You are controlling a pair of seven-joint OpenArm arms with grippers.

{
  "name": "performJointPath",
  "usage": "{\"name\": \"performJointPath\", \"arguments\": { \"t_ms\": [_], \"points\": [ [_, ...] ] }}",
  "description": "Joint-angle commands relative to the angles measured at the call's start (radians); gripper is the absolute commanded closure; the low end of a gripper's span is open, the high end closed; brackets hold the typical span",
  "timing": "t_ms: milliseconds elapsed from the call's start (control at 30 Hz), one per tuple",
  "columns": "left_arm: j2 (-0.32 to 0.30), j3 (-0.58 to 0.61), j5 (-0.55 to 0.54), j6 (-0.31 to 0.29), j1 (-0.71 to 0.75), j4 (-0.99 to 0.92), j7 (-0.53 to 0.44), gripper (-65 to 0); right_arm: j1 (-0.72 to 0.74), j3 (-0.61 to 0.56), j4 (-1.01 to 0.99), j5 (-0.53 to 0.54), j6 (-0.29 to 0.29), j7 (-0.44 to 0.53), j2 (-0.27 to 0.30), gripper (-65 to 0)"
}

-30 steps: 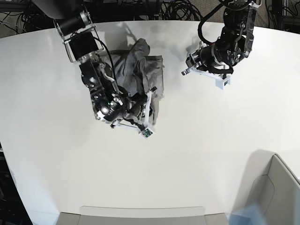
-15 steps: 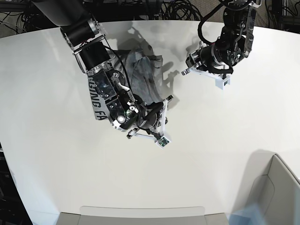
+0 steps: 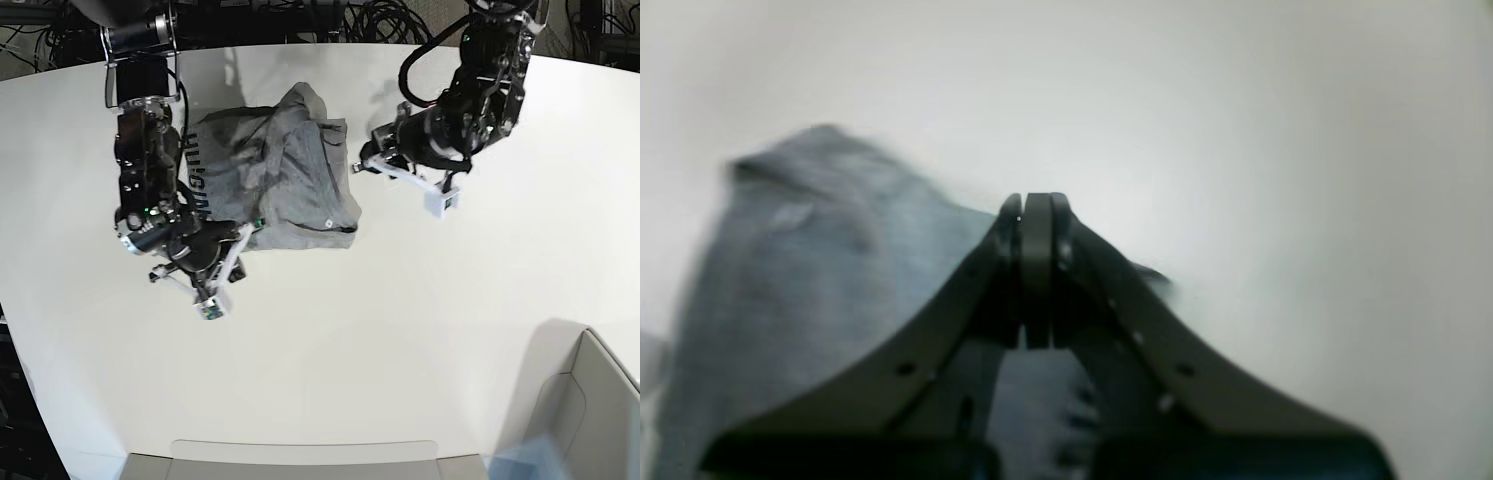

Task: Fold the T-shirt properly
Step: 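Grasp the bundle edges with both grippers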

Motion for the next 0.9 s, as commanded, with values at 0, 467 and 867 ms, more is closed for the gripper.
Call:
{"name": "performJointPath", "arguments": {
  "t_ms": [0, 467, 867],
  "points": [
    [0.002, 0.061, -0.034, 0.031, -0.018, 0.018, 0.025, 0.0, -0.006, 0.029, 0.017, 0.006, 0.001, 0.007, 0.023, 0.0],
    [0.018, 0.426, -0.026, 0.039, -0.146, -0.079, -0.199, 0.0, -0.249, 0.161, 0.011, 0.009, 0.009, 0.059, 0.121, 0.0],
    [-0.054, 0.348, -0.028, 0.081, -0.121, -0.234, -0.197, 0.0, -0.261, 0.002, 0.014, 0.007, 0.009, 0.091, 0.123, 0.0]
  ]
}}
